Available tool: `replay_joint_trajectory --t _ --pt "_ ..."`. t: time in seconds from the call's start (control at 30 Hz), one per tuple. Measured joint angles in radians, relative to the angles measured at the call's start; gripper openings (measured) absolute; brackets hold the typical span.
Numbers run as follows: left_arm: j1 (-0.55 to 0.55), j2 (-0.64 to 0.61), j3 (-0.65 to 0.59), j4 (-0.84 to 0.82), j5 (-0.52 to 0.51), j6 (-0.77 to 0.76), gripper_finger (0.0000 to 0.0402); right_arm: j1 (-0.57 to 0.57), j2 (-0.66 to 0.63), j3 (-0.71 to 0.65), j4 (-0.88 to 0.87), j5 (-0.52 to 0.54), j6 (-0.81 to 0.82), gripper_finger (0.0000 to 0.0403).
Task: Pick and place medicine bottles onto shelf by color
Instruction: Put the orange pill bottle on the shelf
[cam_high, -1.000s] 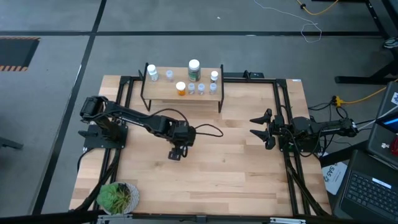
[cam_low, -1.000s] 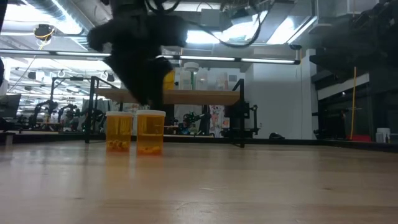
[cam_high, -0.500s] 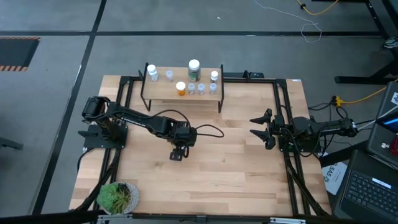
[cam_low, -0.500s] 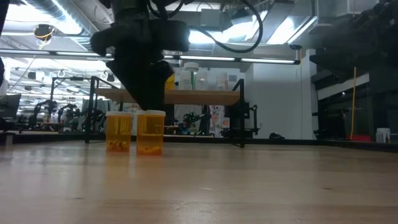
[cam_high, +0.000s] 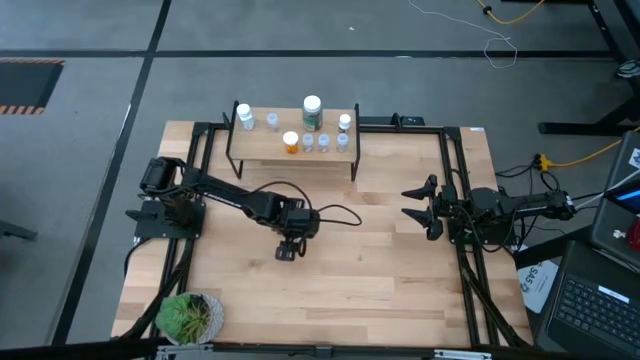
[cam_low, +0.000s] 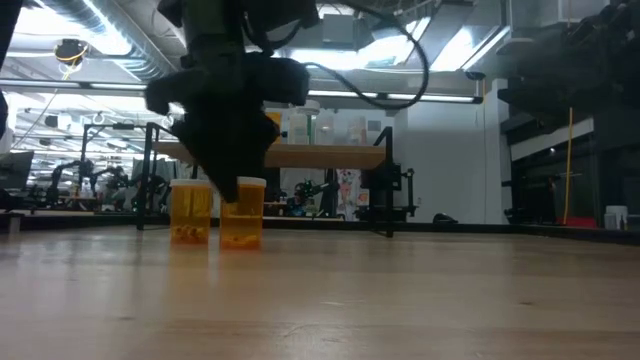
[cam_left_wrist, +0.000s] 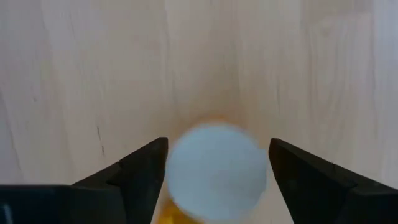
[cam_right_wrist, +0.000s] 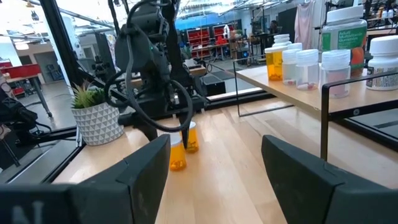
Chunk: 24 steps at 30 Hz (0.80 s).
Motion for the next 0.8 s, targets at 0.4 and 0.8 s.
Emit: replay_joint_trajectory --t 0.4,0.8 --pt "0.000 0.002 0.000 0.001 -0.010 -0.002 0.0264 0.000 0.000 0.000 0.000 0.000 0.000 0.0255" --pt "0.000 0.002 0.001 0.001 -0.034 -0.018 0.0198 0.000 0.000 0.000 0.000 0.000 0.000 0.0255"
